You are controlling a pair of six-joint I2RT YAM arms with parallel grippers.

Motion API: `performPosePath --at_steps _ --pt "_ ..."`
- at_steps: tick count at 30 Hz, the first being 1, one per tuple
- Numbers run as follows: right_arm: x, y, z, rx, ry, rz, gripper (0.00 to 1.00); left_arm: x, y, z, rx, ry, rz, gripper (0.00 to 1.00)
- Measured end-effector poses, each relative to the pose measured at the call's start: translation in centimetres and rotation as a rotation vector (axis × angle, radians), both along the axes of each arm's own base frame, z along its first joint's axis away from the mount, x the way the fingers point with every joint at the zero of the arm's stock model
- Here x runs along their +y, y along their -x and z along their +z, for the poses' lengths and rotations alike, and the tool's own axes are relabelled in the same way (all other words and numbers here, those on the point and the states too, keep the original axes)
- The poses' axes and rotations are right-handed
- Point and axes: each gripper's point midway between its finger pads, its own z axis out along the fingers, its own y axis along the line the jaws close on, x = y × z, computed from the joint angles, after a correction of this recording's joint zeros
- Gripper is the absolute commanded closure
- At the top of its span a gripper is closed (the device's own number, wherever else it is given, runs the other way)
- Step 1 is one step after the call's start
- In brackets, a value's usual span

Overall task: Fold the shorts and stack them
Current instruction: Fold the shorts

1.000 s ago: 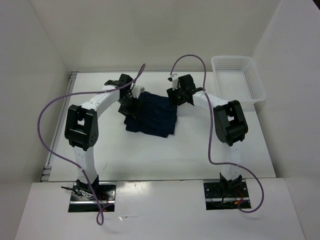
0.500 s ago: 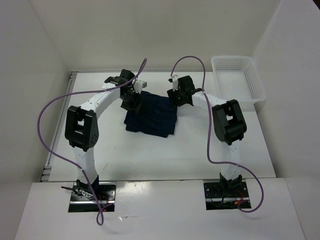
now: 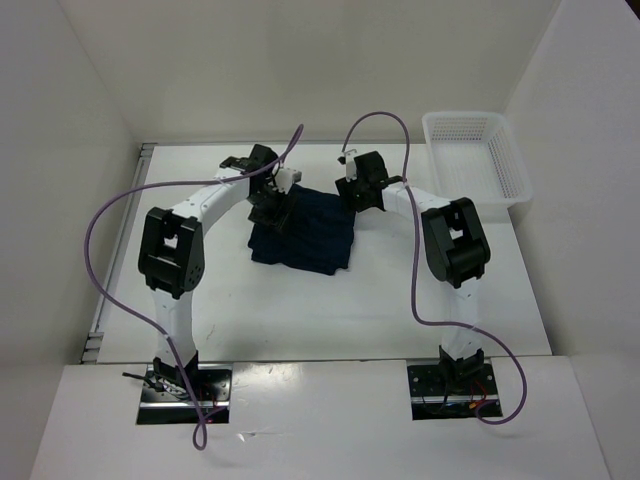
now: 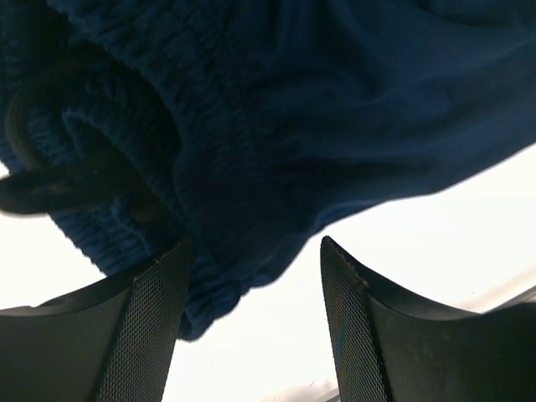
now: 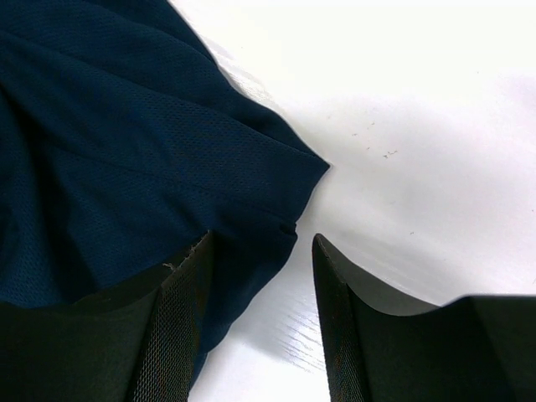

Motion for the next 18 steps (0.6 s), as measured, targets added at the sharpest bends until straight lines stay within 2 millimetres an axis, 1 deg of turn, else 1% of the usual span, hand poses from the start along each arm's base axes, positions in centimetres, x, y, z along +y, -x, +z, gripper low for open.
performPosePath --at_steps 2,4,5,9,10,12,13,15,16,17,18 --pt "0.1 0.0 0.0 -0.001 0.002 0.002 0.45 0.0 -0.2 -0.6 0.004 -0.002 0.001 0.31" --pt "0.1 0.1 0.0 -0.002 0.004 0.004 0.5 0.0 -0.5 -1.0 0.001 -0.005 0.003 0.31" --pt "0.2 0.1 0.0 -0.003 0.005 0.007 0.5 -0.1 -0.6 -1.2 0.001 -0.003 0.002 0.31" --pt "0.4 0.2 0.0 -0.005 0.009 0.014 0.51 -0.7 -0.7 -2.0 0.014 0.02 -0.006 0.41" --pt "0.5 0.2 0.0 -0.005 0.01 0.016 0.51 -0.8 -0.7 -2.2 0.021 0.025 -0.008 0.47" --pt "0.6 0.2 0.0 -0.005 0.009 0.021 0.51 -0.9 -0.5 -2.5 0.032 0.032 -0.011 0.54" --pt "0.6 0.3 0.0 -0.004 0.007 0.023 0.51 -0.9 -0.4 -2.7 0.036 0.034 -0.013 0.63" --pt "0.9 0.4 0.0 -0.001 0.005 0.031 0.51 -0.9 -0.1 -2.9 0.05 0.037 -0.011 0.71" --pt "1.0 0.4 0.0 0.001 0.005 0.033 0.53 -0.9 0.1 -3.0 0.056 0.039 -0.012 0.75" --pt "1.1 0.4 0.0 0.002 0.004 0.035 0.54 -0.9 0.2 -3.1 0.062 0.042 -0.014 0.83" --pt "1.3 0.4 0.0 0.004 0.004 0.037 0.57 -0.9 0.4 -3.2 0.068 0.043 -0.014 0.87"
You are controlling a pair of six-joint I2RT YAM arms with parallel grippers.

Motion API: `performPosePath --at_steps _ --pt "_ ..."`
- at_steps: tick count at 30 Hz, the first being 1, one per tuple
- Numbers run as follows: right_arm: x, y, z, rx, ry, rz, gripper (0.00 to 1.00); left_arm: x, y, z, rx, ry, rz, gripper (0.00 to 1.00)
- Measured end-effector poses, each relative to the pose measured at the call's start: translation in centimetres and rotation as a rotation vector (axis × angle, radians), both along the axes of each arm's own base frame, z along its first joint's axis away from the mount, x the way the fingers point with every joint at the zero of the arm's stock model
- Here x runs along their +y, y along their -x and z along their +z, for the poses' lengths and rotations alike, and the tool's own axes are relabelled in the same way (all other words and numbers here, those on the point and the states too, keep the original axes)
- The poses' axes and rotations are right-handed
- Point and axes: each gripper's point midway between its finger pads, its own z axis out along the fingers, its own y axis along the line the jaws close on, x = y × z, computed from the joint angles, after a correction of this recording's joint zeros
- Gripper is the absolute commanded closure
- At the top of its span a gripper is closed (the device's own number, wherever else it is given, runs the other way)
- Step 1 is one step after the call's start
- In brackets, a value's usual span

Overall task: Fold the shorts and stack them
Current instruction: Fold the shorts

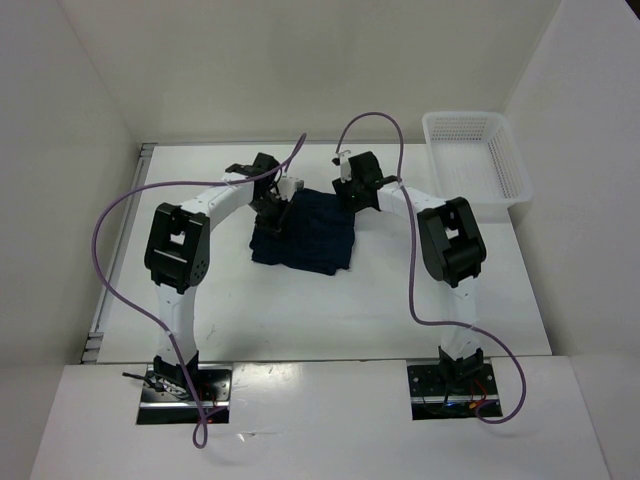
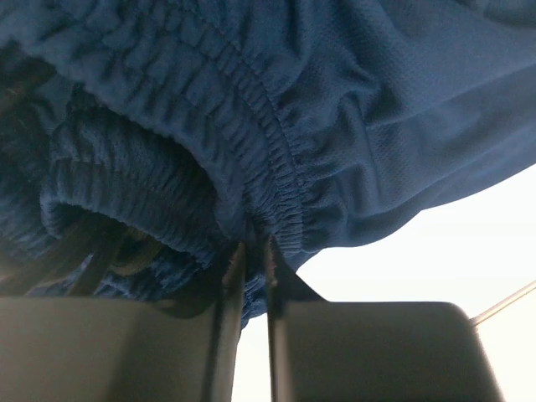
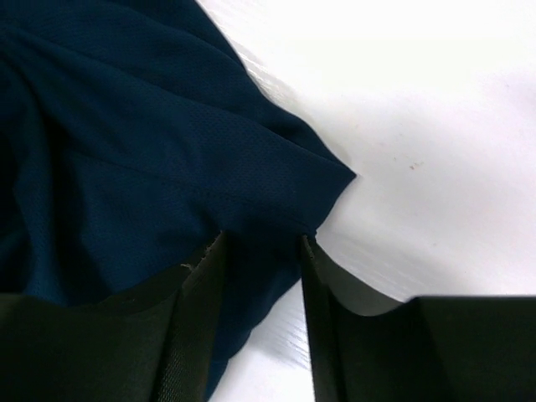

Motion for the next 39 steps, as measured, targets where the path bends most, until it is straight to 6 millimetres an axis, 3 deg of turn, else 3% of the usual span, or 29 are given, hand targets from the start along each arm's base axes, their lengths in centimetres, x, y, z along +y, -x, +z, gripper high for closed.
performPosePath --at_steps 4,8,13,19,23,26,27,30,34,39 --pt "0.4 -0.3 -0.7 0.013 0.002 -0.009 0.85 0.0 0.3 -0.1 0.009 0.004 -0.006 0.99" --pt "0.2 -0.5 -1.3 0.027 0.011 -0.04 1.0 0.3 0.7 0.1 0.022 0.001 -0.001 1.0" --pt "-0.8 -1.4 -0.9 0.001 0.037 -0.126 1.0 2.0 2.1 2.3 0.026 -0.031 0.023 1.0" --pt "-0.8 -5.5 2.8 -0.11 0.012 -0.25 1.0 4.1 4.0 6.2 -0.033 -0.088 0.047 0.99" --pt "-0.1 -7.2 4.5 -0.164 -0.009 -0.285 1.0 4.2 5.3 4.7 -0.011 -0.099 0.039 0.95" --pt "0.8 -6.7 4.2 -0.15 -0.019 -0.267 0.75 4.5 6.2 2.5 0.033 -0.121 0.032 0.8" --pt "0.9 -6.7 4.1 -0.148 -0.019 -0.265 0.59 4.6 6.3 1.9 0.049 -0.132 0.035 0.75" --pt "1.0 -6.6 4.0 -0.147 -0.017 -0.255 0.35 5.0 6.2 1.1 0.065 -0.146 0.041 0.54" --pt "0.9 -6.4 3.6 -0.144 -0.001 -0.235 0.25 5.2 5.5 1.3 0.048 -0.147 0.053 0.39" --pt "0.2 -4.1 3.7 -0.112 0.024 -0.193 0.25 4.9 3.8 3.1 -0.018 -0.127 0.063 0.3"
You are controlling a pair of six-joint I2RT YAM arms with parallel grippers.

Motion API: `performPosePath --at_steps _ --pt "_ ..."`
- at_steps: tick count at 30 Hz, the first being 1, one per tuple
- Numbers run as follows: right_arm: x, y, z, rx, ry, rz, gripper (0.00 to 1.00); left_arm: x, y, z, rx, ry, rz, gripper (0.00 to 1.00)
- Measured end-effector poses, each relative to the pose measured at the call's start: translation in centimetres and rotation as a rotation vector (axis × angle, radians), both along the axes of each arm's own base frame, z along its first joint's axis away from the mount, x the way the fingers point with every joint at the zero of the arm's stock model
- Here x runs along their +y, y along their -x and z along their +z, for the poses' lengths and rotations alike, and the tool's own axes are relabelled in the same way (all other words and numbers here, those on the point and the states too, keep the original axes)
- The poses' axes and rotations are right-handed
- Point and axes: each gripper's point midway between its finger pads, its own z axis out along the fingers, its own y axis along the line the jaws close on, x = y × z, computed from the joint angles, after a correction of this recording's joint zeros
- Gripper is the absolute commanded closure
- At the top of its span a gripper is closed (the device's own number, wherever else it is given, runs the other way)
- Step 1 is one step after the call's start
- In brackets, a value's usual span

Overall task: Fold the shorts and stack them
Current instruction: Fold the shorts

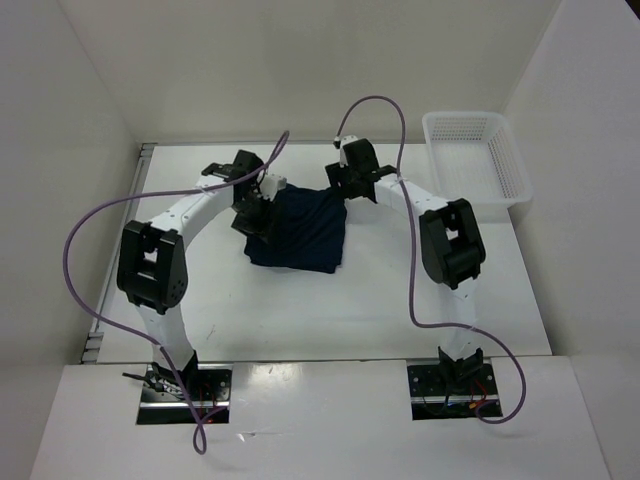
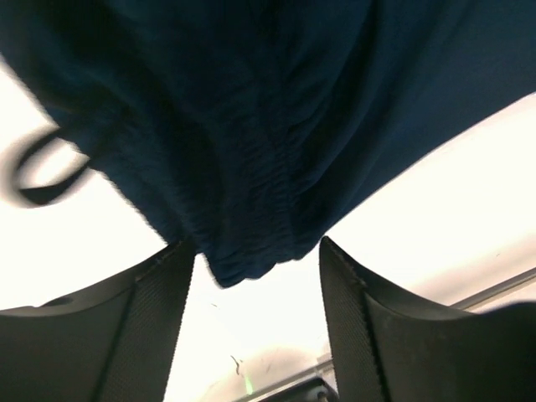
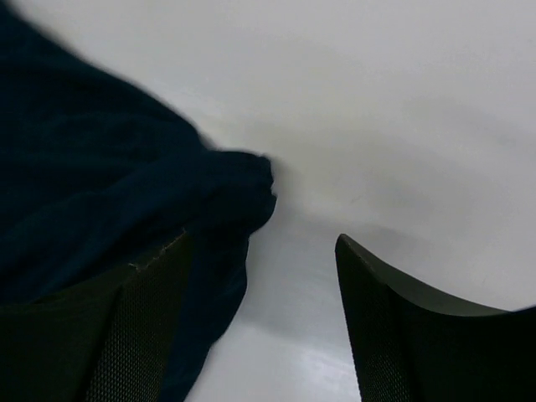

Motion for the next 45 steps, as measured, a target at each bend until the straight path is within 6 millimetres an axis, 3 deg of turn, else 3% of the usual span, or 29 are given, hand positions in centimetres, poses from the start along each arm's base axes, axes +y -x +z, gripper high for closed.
performPosePath --at_steps 6,9,13,15,17,19,23,24,25,26,28,29,33,41,45 --pt "-0.3 7.1 3.0 0.067 -0.051 0.157 0.29 -0.6 -4.6 5.9 -0.194 0.095 0.022 0.29" --pt "-0.2 11.0 2.8 0.096 -0.029 0.253 0.3 -0.6 -6.8 7.1 -0.267 0.114 0.033 0.29" --pt "2.1 17.0 -0.8 0.181 0.066 0.445 0.3 -1.2 -9.1 5.4 -0.261 0.112 0.034 0.28" --pt "3.1 19.8 -2.5 0.229 0.104 0.529 0.3 -1.5 -9.8 3.2 -0.224 0.105 0.033 0.28" --pt "3.8 21.3 -3.1 0.245 0.128 0.584 0.3 -1.6 -9.7 1.0 -0.172 0.103 0.03 0.3" --pt "4.0 21.5 -3.3 0.24 0.146 0.605 0.3 -1.7 -9.6 -0.6 -0.132 0.097 0.03 0.34" --pt "3.6 21.6 -3.7 0.227 0.189 0.613 0.38 -1.8 -9.2 -2.0 -0.09 0.095 0.029 0.55" --pt "3.6 21.7 -4.0 0.225 0.199 0.614 0.42 -1.8 -9.2 -2.0 -0.089 0.098 0.028 0.68" --pt "3.5 21.9 -4.2 0.224 0.21 0.612 0.48 -1.9 -9.2 -2.0 -0.088 0.101 0.03 0.75" --pt "3.4 22.0 -4.5 0.224 0.22 0.609 0.64 -1.9 -9.2 -2.0 -0.09 0.102 0.027 0.82" --pt "3.2 22.0 -5.0 0.22 0.24 0.591 0.76 -1.9 -9.2 -1.9 -0.089 0.104 0.025 0.93" --pt "3.1 21.8 -5.3 0.218 0.248 0.576 0.84 -1.8 -9.2 -1.9 -0.091 0.105 0.024 0.93" --pt "2.8 20.9 -6.2 0.203 0.273 0.533 1.0 -1.7 -9.9 -1.2 -0.112 0.115 0.033 0.93" --pt "3.0 20.4 -6.1 0.185 0.27 0.526 1.0 0.7 -14.2 2.7 -0.239 0.188 0.091 0.78" --pt "3.1 20.3 -6.0 0.174 0.283 0.551 1.0 1.7 -15.8 3.3 -0.271 0.212 0.113 0.73"
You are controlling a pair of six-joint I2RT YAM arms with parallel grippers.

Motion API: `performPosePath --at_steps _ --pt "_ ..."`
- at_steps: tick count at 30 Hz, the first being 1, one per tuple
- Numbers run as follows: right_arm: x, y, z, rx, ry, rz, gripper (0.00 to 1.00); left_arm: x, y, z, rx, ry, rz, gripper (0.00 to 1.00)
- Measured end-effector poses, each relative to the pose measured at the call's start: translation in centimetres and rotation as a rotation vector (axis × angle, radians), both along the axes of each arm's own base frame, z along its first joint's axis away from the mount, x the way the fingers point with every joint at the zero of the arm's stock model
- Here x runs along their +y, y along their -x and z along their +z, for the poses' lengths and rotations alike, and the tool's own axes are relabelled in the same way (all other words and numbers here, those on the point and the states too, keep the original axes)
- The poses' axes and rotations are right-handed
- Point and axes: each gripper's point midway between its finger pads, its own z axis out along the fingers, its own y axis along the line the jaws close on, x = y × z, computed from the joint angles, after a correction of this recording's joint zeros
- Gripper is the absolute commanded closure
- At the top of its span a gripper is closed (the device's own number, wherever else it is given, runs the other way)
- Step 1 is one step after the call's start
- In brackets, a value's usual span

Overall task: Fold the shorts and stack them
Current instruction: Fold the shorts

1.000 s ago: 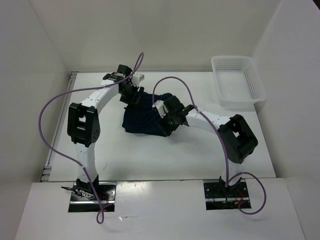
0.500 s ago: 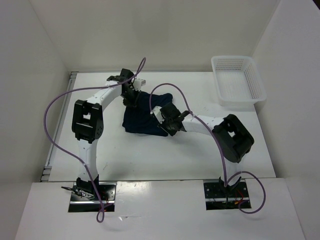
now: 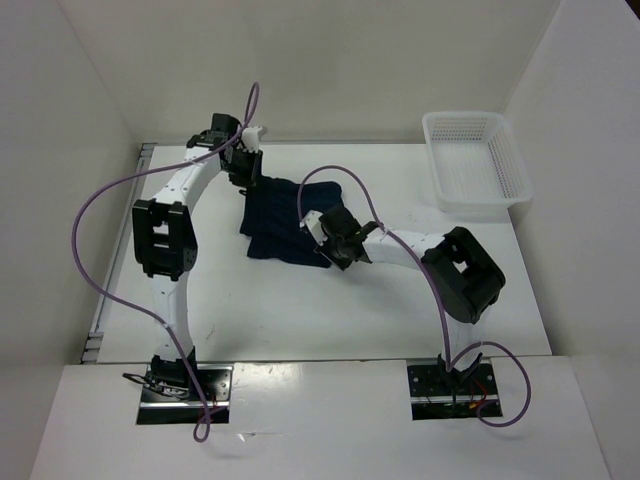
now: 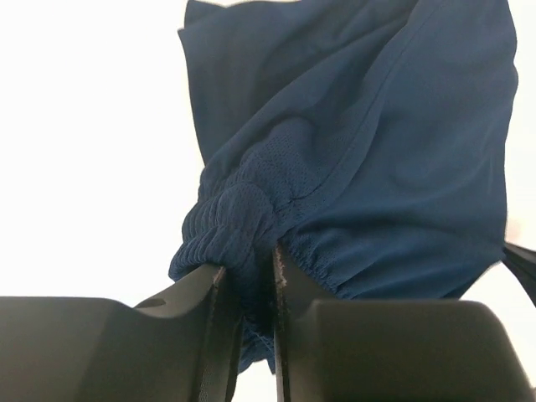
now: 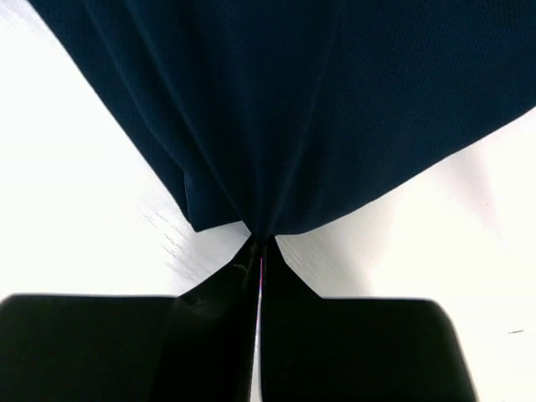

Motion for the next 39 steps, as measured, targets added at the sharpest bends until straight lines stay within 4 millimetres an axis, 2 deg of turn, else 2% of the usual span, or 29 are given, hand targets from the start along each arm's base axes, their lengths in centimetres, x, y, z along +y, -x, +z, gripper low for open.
performPosePath --at_steps 2,5,6,7,8,11,14,19,22,25,27,28,29,31,34,39 --pt "0.0 -0.1 0.0 -0.008 0.005 0.014 1.0 0.0 -0.7 -0.7 0.002 0.003 0.001 0.7" --pt "-0.1 -0.2 0.1 -0.014 0.014 0.027 0.99 -0.2 -1.3 -2.8 0.03 -0.002 -0.001 0.68" --pt "-0.1 -0.2 0.1 -0.016 0.016 0.03 0.96 -0.2 -1.2 -3.6 0.045 -0.004 -0.003 0.64" --pt "-0.1 -0.3 0.1 -0.018 0.017 0.032 0.9 -0.3 -1.1 -4.3 0.06 -0.007 -0.005 0.62" --pt "-0.1 -0.3 0.2 -0.021 0.019 0.034 0.68 -0.3 -1.1 -4.8 0.07 -0.009 -0.006 0.61" --pt "-0.1 -0.6 0.4 -0.032 0.029 0.045 0.38 -0.2 -1.0 -5.4 0.081 -0.011 -0.004 0.52" --pt "-0.1 -0.7 0.5 -0.038 0.032 0.056 0.28 -0.3 -1.2 -5.3 0.074 -0.01 -0.005 0.49" --pt "0.1 -0.6 1.2 -0.046 0.019 0.062 0.19 -0.1 -1.2 -5.3 0.072 -0.016 0.0 0.41" --pt "0.3 -0.8 3.0 -0.065 -0.025 0.053 0.15 0.0 -1.2 -5.3 0.072 -0.019 0.002 0.37" --pt "0.2 -1.3 5.7 -0.094 -0.088 0.024 0.1 0.2 -1.3 -5.3 0.068 -0.031 0.01 0.33" --pt "-0.6 -2.4 7.9 -0.122 -0.133 -0.023 0.09 0.4 -1.4 -5.1 0.063 -0.04 0.017 0.24" --pt "-1.2 -3.2 9.0 -0.139 -0.153 -0.053 0.08 0.5 -1.3 -4.9 0.059 -0.043 0.019 0.22" --pt "-2.0 -4.1 9.8 -0.155 -0.168 -0.088 0.08 0.6 -1.2 -4.7 0.057 -0.047 0.021 0.1" --pt "-3.7 -5.6 11.0 -0.179 -0.187 -0.15 0.04 0.7 -1.1 -3.8 0.042 -0.051 0.021 0.04" --pt "-6.5 -6.9 11.9 -0.206 -0.175 -0.234 0.03 0.8 -0.9 -1.4 0.002 -0.046 0.025 0.0" --pt "-9.7 -7.3 12.3 -0.211 -0.139 -0.31 0.02 1.2 0.6 4.0 -0.105 -0.042 0.035 0.0"
